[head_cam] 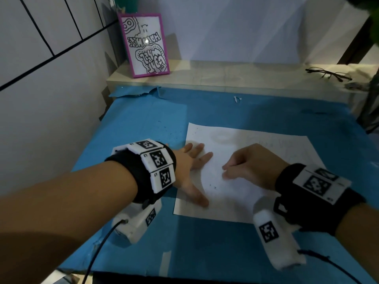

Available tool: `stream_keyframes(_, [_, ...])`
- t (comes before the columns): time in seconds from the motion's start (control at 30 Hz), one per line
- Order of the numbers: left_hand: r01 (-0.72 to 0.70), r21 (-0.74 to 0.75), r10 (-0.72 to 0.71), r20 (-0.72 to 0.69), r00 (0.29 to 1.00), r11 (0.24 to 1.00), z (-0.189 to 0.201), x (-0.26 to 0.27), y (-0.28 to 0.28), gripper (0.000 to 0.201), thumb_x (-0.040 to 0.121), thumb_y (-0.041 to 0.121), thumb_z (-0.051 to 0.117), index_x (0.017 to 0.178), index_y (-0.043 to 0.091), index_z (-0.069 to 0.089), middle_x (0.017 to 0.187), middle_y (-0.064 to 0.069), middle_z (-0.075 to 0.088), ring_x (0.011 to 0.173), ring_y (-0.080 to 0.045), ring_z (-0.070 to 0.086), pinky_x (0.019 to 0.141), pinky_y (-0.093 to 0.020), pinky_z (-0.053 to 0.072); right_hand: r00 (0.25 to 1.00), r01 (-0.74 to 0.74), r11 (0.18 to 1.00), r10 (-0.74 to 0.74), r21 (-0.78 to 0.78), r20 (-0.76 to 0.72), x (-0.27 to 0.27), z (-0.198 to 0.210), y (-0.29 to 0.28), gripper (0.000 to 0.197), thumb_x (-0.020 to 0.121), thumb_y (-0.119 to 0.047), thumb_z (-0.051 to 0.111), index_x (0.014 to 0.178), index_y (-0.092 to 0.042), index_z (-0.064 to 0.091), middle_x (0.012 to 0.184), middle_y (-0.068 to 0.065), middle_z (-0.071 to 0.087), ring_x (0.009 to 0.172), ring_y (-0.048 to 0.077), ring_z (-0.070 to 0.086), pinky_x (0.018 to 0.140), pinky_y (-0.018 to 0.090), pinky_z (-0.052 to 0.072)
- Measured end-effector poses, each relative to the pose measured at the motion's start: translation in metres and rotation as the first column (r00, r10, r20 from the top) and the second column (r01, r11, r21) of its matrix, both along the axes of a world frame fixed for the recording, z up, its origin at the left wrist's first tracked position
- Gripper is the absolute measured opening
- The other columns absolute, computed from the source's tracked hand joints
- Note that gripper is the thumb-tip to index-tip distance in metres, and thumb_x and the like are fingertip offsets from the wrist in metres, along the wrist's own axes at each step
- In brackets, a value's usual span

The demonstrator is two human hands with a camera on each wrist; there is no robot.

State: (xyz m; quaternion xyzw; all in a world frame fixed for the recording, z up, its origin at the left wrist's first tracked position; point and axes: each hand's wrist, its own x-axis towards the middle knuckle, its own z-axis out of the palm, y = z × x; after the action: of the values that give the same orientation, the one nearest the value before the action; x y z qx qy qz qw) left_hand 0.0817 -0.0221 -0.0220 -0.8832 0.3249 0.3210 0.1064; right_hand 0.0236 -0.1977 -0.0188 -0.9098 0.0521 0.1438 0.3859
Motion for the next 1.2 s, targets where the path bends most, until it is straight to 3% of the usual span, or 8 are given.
stream_keyframes(0.1, [-0.002,-0.002,0.002,-0.001,1.000,1.000,0.001,-0.001,0.000,0.118,0.068,0.079,0.056,0.145,0.039,-0.022,0.153,0.009,-0.031,0.143,-0.016,-0.023,0.114,-0.052,-0.004,0.979,-0.161,0.986,0.154,-0.044,-0.132,-0.002,0.003,0.005,0.011,0.070,-0.022,0.077,0.062,-0.025,0.069,0.081,-0.011,0.073,0.084,0.002,0.064,0.077,0.016,0.045])
stream_keyframes(0.23, [-0.002,0.013,0.002,-0.009,1.000,1.000,0.002,0.000,0.000,0.118,0.067,0.080,0.055,0.144,0.039,-0.024,0.153,0.011,-0.032,0.143,-0.015,-0.023,0.114,-0.054,-0.004,1.000,-0.009,1.000,0.009,-0.029,-0.027,0.003,0.002,-0.002,0.007,0.071,-0.021,0.077,0.068,-0.017,0.072,0.084,-0.009,0.073,0.078,0.001,0.063,0.066,0.013,0.041])
stream_keyframes(0.6, [0.011,0.021,-0.011,-0.006,1.000,1.000,0.001,0.001,0.000,0.119,0.066,0.082,0.054,0.144,0.040,-0.025,0.153,0.011,-0.032,0.143,-0.015,-0.022,0.113,-0.055,-0.003,0.968,-0.191,0.979,0.176,-0.071,-0.181,0.002,0.006,-0.004,0.013,0.070,-0.023,0.077,0.061,-0.024,0.069,0.082,-0.012,0.073,0.082,0.000,0.064,0.073,0.014,0.043])
stream_keyframes(0.73, [0.016,0.031,-0.016,-0.005,1.000,0.999,0.001,0.002,-0.001,0.119,0.065,0.083,0.053,0.143,0.040,-0.025,0.153,0.011,-0.032,0.143,-0.015,-0.023,0.113,-0.057,-0.003,0.996,-0.058,0.996,0.053,-0.068,-0.070,0.008,0.007,-0.010,0.009,0.071,-0.022,0.077,0.065,-0.020,0.071,0.085,-0.008,0.074,0.080,0.002,0.065,0.069,0.014,0.042])
stream_keyframes(0.87, [0.012,0.029,-0.012,-0.011,1.000,1.000,0.001,0.002,0.000,0.120,0.064,0.084,0.054,0.143,0.041,-0.025,0.152,0.012,-0.032,0.143,-0.014,-0.023,0.113,-0.056,-0.004,0.955,-0.209,0.975,0.187,-0.074,-0.232,0.001,0.010,-0.010,0.012,0.070,-0.026,0.078,0.062,-0.026,0.069,0.086,-0.012,0.073,0.086,0.000,0.063,0.076,0.016,0.041])
stream_keyframes(1.0, [0.016,0.030,-0.016,-0.013,1.000,0.999,0.000,0.003,-0.001,0.119,0.065,0.083,0.055,0.144,0.040,-0.025,0.152,0.011,-0.032,0.143,-0.014,-0.023,0.114,-0.054,-0.003,0.992,-0.081,0.996,0.076,-0.043,-0.103,0.004,0.006,-0.013,0.009,0.071,-0.022,0.077,0.066,-0.020,0.071,0.086,-0.005,0.074,0.082,0.006,0.066,0.075,0.017,0.045])
stream_keyframes(1.1, [0.013,0.033,-0.013,-0.013,1.000,0.999,0.002,0.002,-0.001,0.119,0.066,0.082,0.055,0.144,0.040,-0.025,0.152,0.011,-0.032,0.143,-0.014,-0.023,0.114,-0.053,-0.003,0.958,-0.217,0.975,0.202,-0.054,-0.206,-0.003,0.007,-0.010,0.016,0.073,-0.023,0.075,0.060,-0.026,0.066,0.088,-0.008,0.074,0.087,0.004,0.065,0.074,0.014,0.044])
stream_keyframes(1.2, [0.010,0.032,-0.010,-0.021,1.000,0.999,0.001,0.003,-0.002,0.119,0.065,0.082,0.055,0.144,0.041,-0.025,0.152,0.013,-0.032,0.143,-0.014,-0.022,0.114,-0.053,-0.004,0.990,-0.086,0.995,0.079,-0.054,-0.113,0.001,0.007,-0.016,0.005,0.073,-0.023,0.076,0.069,-0.022,0.072,0.082,-0.007,0.073,0.079,0.003,0.064,0.069,0.014,0.042])
